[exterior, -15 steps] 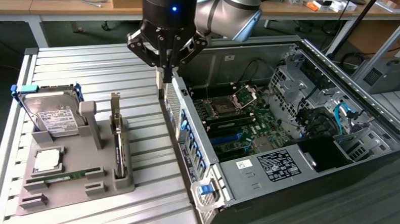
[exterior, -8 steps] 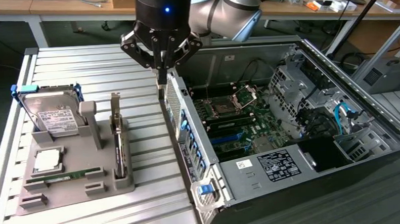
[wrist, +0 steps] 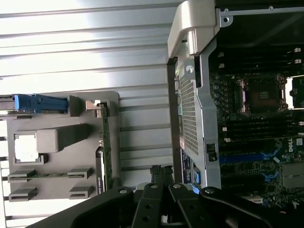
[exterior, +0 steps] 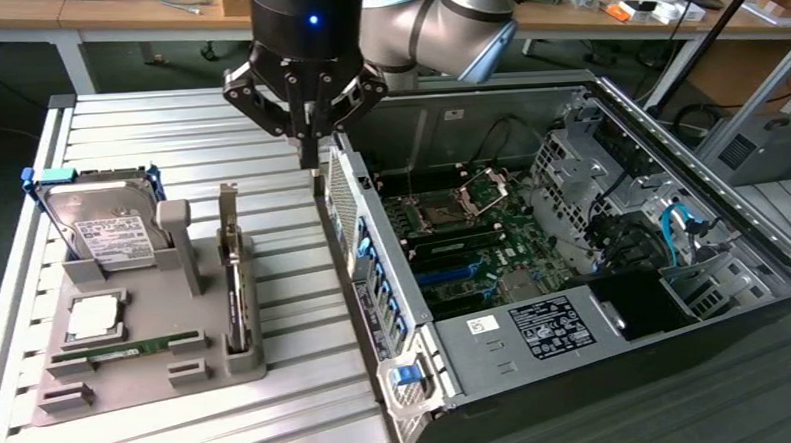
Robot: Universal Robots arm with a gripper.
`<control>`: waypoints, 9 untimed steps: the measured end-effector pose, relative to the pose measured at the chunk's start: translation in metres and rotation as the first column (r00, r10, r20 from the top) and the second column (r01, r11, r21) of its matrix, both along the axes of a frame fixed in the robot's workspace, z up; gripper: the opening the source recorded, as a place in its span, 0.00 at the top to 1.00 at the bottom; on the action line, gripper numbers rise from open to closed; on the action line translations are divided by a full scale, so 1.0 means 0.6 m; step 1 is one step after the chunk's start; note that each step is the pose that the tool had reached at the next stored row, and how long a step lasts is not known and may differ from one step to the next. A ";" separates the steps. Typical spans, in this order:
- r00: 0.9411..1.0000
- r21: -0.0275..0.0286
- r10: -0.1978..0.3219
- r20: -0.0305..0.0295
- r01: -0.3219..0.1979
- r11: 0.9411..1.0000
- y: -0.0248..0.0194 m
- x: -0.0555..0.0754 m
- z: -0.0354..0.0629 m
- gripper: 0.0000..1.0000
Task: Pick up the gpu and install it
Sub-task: 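Reach for the gpu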
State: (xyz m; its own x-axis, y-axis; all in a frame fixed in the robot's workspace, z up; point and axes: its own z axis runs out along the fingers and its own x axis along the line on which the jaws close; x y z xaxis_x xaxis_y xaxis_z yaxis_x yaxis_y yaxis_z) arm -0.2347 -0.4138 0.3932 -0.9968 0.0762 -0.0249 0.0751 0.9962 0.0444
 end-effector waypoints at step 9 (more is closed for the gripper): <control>1.000 0.000 0.000 0.000 0.000 1.000 -0.0007 -0.025 0.000 0.89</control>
State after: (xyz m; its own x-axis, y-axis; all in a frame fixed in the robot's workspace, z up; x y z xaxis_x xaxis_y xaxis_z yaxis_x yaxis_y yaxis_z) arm -0.2499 -0.4143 0.3932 -0.9968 0.0762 -0.0252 0.0750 0.9962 0.0444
